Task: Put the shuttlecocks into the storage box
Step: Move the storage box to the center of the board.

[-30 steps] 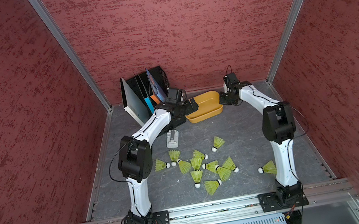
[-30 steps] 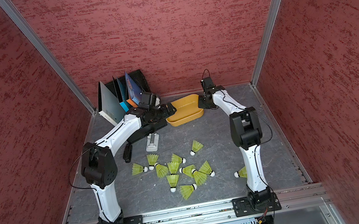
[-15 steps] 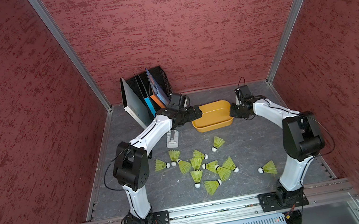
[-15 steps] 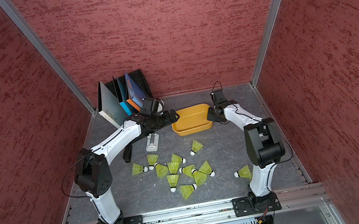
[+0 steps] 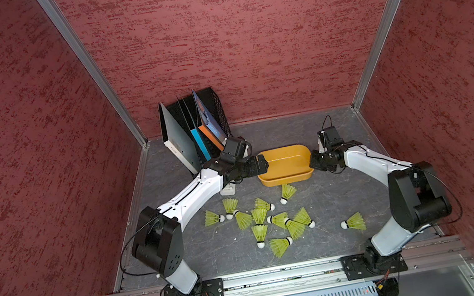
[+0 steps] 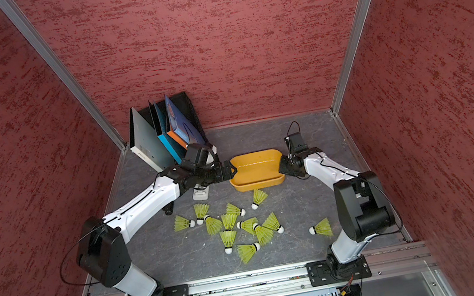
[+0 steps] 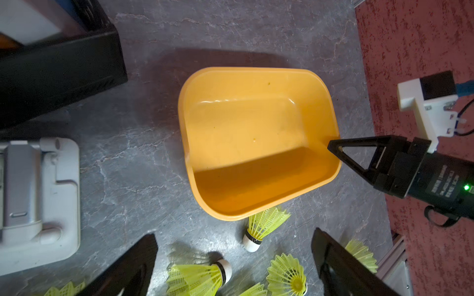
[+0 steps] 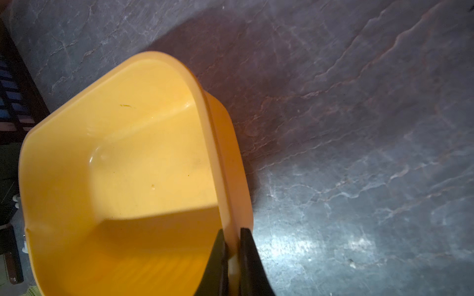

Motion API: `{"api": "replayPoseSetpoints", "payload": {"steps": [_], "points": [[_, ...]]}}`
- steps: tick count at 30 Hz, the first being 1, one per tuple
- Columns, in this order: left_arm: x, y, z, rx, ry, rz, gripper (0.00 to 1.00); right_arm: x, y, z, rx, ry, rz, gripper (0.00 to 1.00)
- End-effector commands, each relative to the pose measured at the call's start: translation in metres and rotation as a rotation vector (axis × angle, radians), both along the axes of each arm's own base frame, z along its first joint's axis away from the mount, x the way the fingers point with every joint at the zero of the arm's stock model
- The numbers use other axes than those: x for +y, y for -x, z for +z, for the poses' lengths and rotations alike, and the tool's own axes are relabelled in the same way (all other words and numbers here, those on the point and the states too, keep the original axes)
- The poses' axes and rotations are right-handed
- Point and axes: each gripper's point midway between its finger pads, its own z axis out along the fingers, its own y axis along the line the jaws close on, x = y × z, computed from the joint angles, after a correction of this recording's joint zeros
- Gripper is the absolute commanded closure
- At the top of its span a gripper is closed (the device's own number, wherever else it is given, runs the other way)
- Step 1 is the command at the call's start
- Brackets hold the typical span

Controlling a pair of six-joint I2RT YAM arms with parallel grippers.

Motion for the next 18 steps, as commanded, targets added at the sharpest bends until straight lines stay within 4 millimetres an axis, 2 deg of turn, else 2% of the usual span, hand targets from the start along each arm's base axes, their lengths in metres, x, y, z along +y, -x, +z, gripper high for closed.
{"api": "replayPoseSetpoints", "payload": {"steps": [1, 9, 18], "points": [[0.006, 0.013, 0.002, -0.059, -0.047, -0.022, 0.03, 0.009, 0.004, 0.009, -0.031, -0.030, 0.000, 1.00], [0.028, 0.048, -0.018, -0.020, -0.083, 0.008, 0.03, 0.024, 0.016, 0.006, -0.018, -0.070, -0.008, 1.00], [0.049, 0.074, -0.021, -0.006, -0.079, 0.026, 0.03, 0.045, 0.022, 0.000, 0.003, -0.099, 0.000, 1.00]]}}
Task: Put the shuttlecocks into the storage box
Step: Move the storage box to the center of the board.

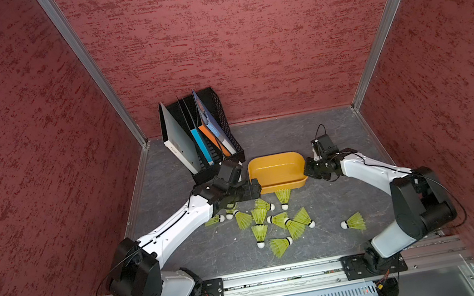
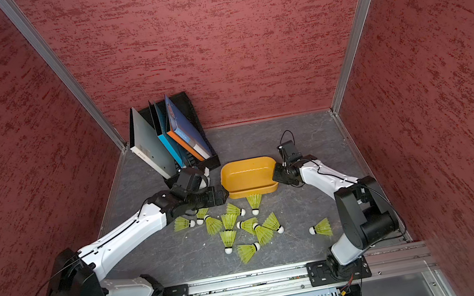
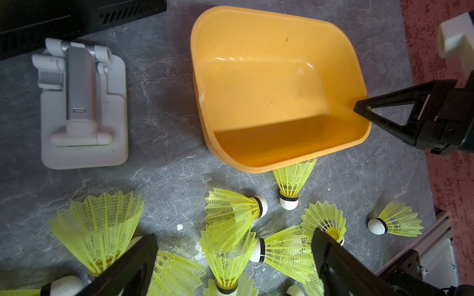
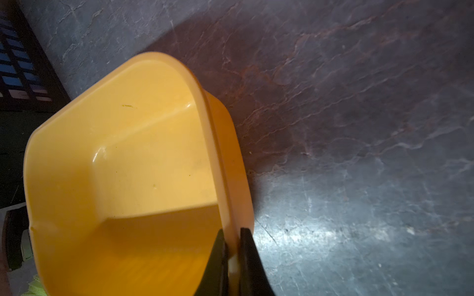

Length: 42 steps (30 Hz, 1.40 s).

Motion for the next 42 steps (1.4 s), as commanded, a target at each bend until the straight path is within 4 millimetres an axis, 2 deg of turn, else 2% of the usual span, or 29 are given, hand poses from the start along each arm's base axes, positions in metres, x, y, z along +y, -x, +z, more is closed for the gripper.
{"api": "replayPoseSetpoints", "payload": {"steps": [1, 12, 27, 31, 33, 39, 42], "points": [[0.007, 0.007, 0.002, -0.006, -0.003, 0.010, 0.03, 0.012, -0.002, 0.005, -0.022, -0.028, 0.004, 1.00], [0.022, 0.031, -0.008, 0.017, -0.003, -0.005, 0.03, 0.016, 0.003, -0.007, 0.016, 0.005, 0.035, 1.00], [0.021, 0.032, -0.015, 0.036, 0.011, 0.015, 0.03, 0.023, -0.005, -0.012, 0.018, 0.043, 0.009, 1.00], [0.021, 0.033, -0.016, 0.036, 0.016, 0.013, 0.03, 0.022, -0.003, -0.015, 0.037, 0.053, 0.001, 0.75], [0.021, 0.034, -0.015, 0.031, 0.022, 0.008, 0.03, 0.021, -0.001, -0.014, 0.041, 0.056, -0.001, 0.67], [0.019, 0.036, -0.015, 0.028, 0.031, -0.012, 0.03, 0.016, 0.004, -0.001, 0.027, 0.084, -0.002, 0.49], [0.018, 0.038, -0.016, 0.027, 0.034, -0.027, 0.03, 0.013, 0.009, 0.007, 0.020, 0.100, -0.003, 0.47]]}}
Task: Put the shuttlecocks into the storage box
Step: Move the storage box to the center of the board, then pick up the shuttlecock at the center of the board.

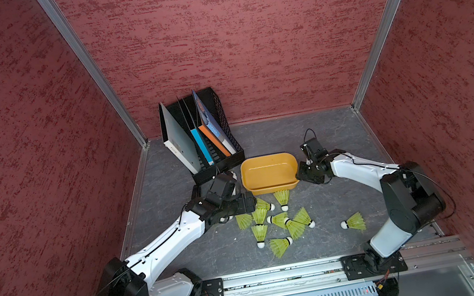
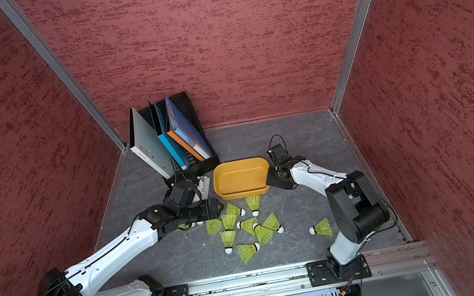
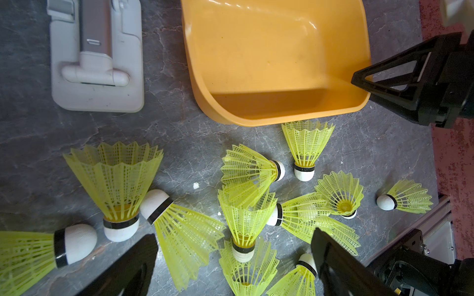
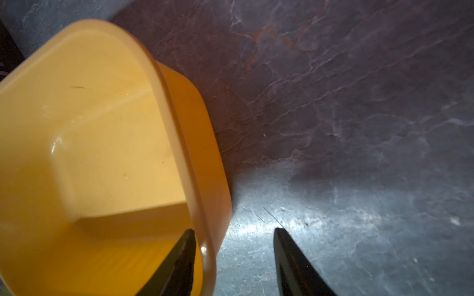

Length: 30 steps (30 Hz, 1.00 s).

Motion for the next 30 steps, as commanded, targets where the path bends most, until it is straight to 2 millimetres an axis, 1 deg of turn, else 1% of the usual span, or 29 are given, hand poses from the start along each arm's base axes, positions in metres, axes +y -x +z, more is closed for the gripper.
{"api": "replayPoseSetpoints", "payload": {"steps": [1, 7, 9, 14, 17, 20, 22, 27, 30], "points": [[-0.005, 0.001, 0.005, -0.027, 0.025, -0.033, 0.03, -0.004, 0.002, 0.026, -0.048, 0.034, -0.006, 0.47], [-0.009, 0.004, 0.007, -0.032, 0.026, -0.081, 0.03, -0.008, 0.024, 0.043, -0.052, 0.056, 0.007, 0.46], [-0.011, 0.005, 0.007, -0.030, 0.030, -0.099, 0.03, -0.010, 0.035, 0.053, -0.060, 0.060, 0.012, 0.46], [-0.019, 0.009, 0.011, -0.036, 0.046, -0.157, 0.03, -0.009, 0.065, 0.061, -0.034, 0.077, 0.054, 0.48], [-0.027, 0.012, 0.014, -0.046, 0.050, -0.215, 0.04, -0.008, 0.091, 0.062, 0.004, 0.105, 0.107, 0.49], [-0.039, 0.019, 0.014, -0.060, 0.039, -0.286, 0.04, -0.008, 0.121, 0.054, 0.074, 0.132, 0.148, 0.49], [-0.046, 0.024, 0.013, -0.067, 0.034, -0.327, 0.04, -0.007, 0.137, 0.051, 0.092, 0.144, 0.177, 0.50], [-0.058, 0.039, 0.013, -0.081, 0.046, -0.394, 0.04, -0.008, 0.166, 0.046, 0.085, 0.149, 0.216, 0.55], [-0.062, 0.046, 0.012, -0.080, 0.046, -0.420, 0.04, -0.009, 0.184, 0.035, 0.104, 0.189, 0.247, 0.55]]}}
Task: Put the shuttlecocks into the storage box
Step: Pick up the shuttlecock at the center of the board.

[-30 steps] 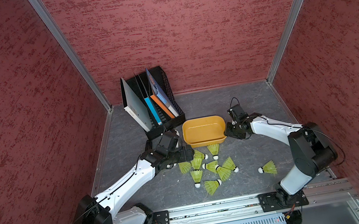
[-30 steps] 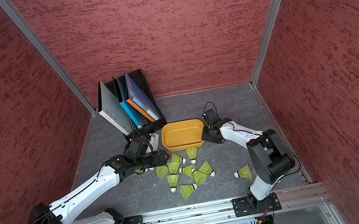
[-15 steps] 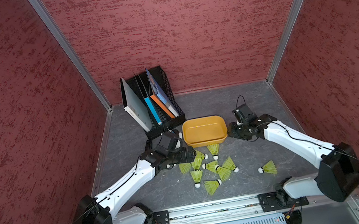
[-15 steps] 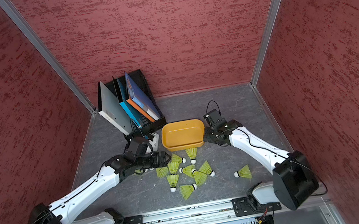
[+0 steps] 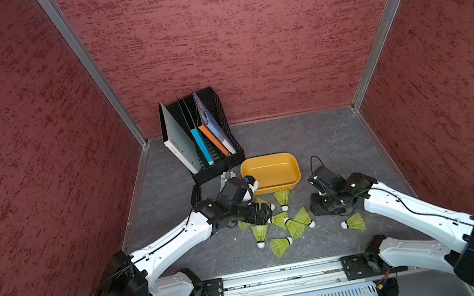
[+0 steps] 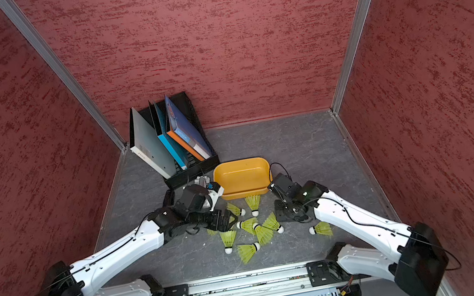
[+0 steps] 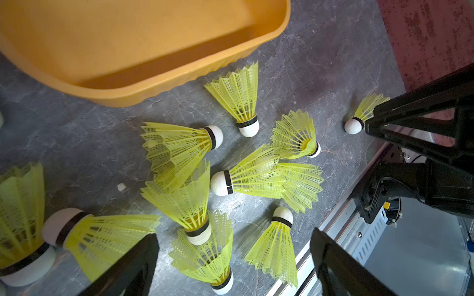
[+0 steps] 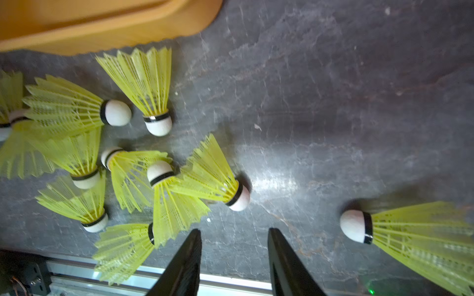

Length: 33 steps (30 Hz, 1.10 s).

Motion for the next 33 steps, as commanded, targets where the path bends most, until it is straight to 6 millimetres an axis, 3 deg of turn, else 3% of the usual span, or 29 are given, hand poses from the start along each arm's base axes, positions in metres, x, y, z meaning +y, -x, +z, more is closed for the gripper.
{"api": "replayPoseSetpoints", "payload": {"steps": [1, 5, 10, 18, 27, 33], "points": [[-0.008, 0.005, 0.006, -0.027, 0.022, -0.047, 0.04, -0.012, 0.019, -0.012, 0.018, 0.092, -0.001, 0.55], [-0.006, 0.009, 0.007, -0.031, 0.026, -0.050, 0.05, -0.008, 0.033, -0.031, 0.018, 0.160, 0.051, 0.54], [-0.002, 0.016, 0.012, -0.031, 0.036, -0.063, 0.05, -0.004, 0.030, -0.049, -0.014, 0.176, 0.067, 0.52], [-0.005, 0.055, 0.024, -0.015, 0.183, -0.208, 0.05, 0.021, 0.021, -0.060, -0.072, 0.085, 0.180, 0.50], [0.000, 0.068, 0.003, 0.019, 0.210, -0.140, 0.05, 0.022, 0.020, -0.076, -0.045, 0.127, 0.209, 0.49], [-0.003, 0.069, 0.002, 0.014, 0.204, -0.128, 0.06, 0.022, 0.015, -0.080, -0.042, 0.167, 0.208, 0.51]]}}
